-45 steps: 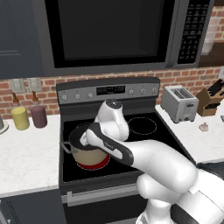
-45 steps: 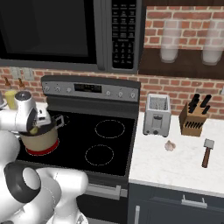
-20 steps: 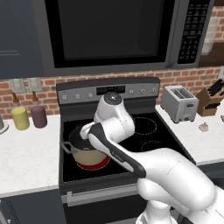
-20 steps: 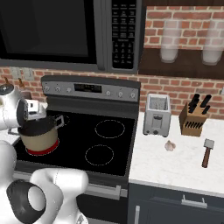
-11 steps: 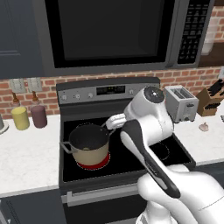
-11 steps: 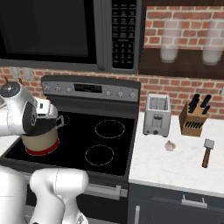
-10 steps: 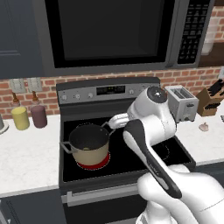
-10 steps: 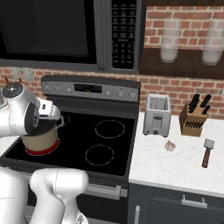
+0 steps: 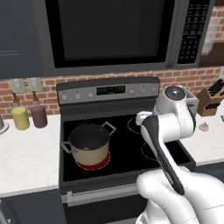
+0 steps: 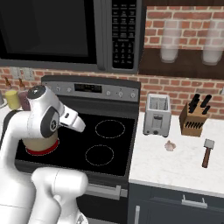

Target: Put the potato and garlic in the pot. Retrieve the spatula and lightly stir the vegetables in the pot.

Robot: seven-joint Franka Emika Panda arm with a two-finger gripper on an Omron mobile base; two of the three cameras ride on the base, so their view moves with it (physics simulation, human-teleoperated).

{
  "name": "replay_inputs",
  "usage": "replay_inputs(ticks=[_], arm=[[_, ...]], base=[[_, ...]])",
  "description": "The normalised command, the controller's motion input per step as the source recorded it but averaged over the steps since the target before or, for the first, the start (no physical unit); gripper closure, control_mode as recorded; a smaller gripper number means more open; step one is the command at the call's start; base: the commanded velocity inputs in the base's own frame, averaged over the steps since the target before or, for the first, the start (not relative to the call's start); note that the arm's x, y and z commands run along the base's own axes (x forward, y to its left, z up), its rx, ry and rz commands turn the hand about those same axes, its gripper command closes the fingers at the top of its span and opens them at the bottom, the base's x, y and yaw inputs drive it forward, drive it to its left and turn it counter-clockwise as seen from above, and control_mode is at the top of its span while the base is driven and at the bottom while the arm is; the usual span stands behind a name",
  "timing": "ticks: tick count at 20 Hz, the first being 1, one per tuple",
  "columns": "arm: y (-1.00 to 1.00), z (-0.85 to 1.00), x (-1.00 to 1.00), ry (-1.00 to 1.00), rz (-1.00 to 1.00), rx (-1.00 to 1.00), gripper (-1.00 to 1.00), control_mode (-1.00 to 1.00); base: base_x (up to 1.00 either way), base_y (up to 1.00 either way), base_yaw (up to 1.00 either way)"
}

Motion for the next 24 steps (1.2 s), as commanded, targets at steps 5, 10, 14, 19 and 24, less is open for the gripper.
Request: replay_inputs(ticks=[5, 10, 14, 19, 24], arm=[[-1.0, -0.19, 0.0, 0.05, -0.24, 0.0, -1.0, -1.0], [-1.0, -0.19, 0.1, 0.04, -0.17, 0.0, -1.0, -1.0], [-1.0, -0.16, 0.31, 0.03, -0.08, 0.01, -1.0, -1.0], [-1.0, -0.27, 0.45, 0.04, -0.01, 0.0, -1.0, -1.0], [-0.98, -0.32, 0.59, 0.07, 0.0, 0.0, -1.0, -1.0]], base=[[0.0, 0.0, 0.0], [0.0, 0.0, 0.0], [0.0, 0.0, 0.0], [0.0, 0.0, 0.0], [0.0, 0.0, 0.0]])
